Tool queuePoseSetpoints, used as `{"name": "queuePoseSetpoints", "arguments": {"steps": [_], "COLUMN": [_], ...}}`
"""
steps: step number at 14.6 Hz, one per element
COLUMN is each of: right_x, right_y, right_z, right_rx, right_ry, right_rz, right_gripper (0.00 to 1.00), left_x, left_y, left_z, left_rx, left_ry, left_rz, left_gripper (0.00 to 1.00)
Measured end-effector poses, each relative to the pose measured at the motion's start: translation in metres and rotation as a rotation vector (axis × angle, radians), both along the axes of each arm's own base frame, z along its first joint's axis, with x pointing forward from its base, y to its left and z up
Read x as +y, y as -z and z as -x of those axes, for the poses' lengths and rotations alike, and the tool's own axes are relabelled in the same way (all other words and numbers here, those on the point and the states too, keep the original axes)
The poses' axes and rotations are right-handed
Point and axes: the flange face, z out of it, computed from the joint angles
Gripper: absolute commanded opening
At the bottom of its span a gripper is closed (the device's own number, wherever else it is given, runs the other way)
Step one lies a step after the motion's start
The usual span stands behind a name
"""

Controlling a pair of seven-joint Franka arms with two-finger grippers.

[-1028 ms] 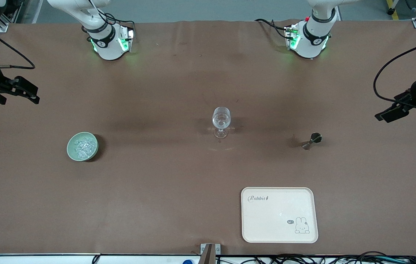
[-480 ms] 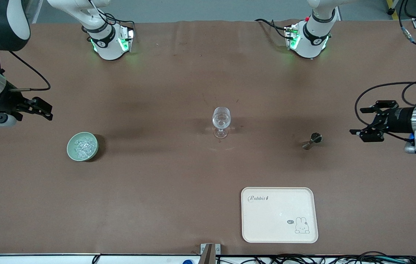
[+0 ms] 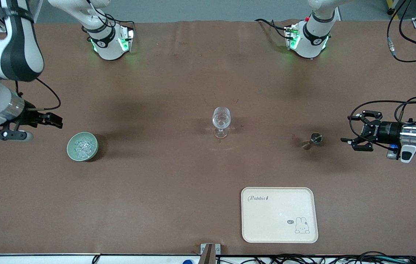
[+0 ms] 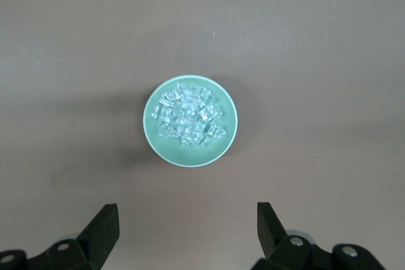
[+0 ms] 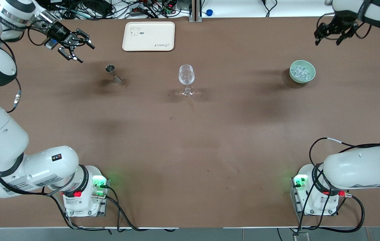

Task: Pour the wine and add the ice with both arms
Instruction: 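Grasp the metal jigger with the left gripper while the right gripper lowers to the bowl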

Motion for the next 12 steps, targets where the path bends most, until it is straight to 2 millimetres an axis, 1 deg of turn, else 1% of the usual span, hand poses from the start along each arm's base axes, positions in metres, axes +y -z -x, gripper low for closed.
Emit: {"name": "queuePoseSetpoints", "arguments": {"steps": [1, 3, 5, 7, 9, 12], "right_x": [-0.006, -0.014, -0.016, -0.016, -0.017, -0.017], "right_y": [0.016, 0.045, 0.067, 0.084, 0.097, 0.121], "right_z": [-0.002, -0.006, -0.011, -0.013, -0.017, -0.022], "right_rx": [0.026, 0.055, 0.061, 0.069, 0.056, 0.046], "right_ry": [0.02, 0.047, 0.052, 0.052, 0.052, 0.052], "right_rz": [-0.014, -0.031, -0.032, -0.031, -0.028, -0.023], "right_gripper": [0.93, 0.9, 0.87, 0.84, 0.81, 0.76], "left_x": [0.009, 0.02, 0.021, 0.019, 0.019, 0.019], "left_y": [0.014, 0.043, 0.068, 0.087, 0.102, 0.122], "left_z": [0.001, 0.004, 0.004, 0.003, 0.003, 0.004], "left_rx": [0.017, 0.043, 0.07, 0.076, 0.063, 0.046], "left_ry": [-0.035, -0.077, -0.118, -0.141, -0.142, -0.138], "left_rz": [0.037, 0.101, 0.158, 0.192, 0.203, 0.21], "left_gripper": [1.0, 0.96, 0.96, 0.95, 0.9, 0.87]}}
